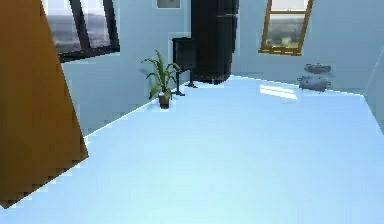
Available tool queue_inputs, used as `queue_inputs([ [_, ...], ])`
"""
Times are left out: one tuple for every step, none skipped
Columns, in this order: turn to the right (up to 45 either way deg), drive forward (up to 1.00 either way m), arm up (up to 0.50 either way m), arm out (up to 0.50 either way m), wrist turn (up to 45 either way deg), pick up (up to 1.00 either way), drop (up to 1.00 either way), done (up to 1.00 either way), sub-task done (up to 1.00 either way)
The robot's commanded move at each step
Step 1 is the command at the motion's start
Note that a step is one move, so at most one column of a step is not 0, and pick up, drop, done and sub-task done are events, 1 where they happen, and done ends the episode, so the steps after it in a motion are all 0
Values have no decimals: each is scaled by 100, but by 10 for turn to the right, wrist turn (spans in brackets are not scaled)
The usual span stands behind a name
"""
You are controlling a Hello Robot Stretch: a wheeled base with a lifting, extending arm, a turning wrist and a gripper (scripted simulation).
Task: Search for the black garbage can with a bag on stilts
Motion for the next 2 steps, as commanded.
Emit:
queue_inputs([
  [90,0,0,0,0,0,0,0,0],
  [0,100,0,0,0,0,0,0,0],
])
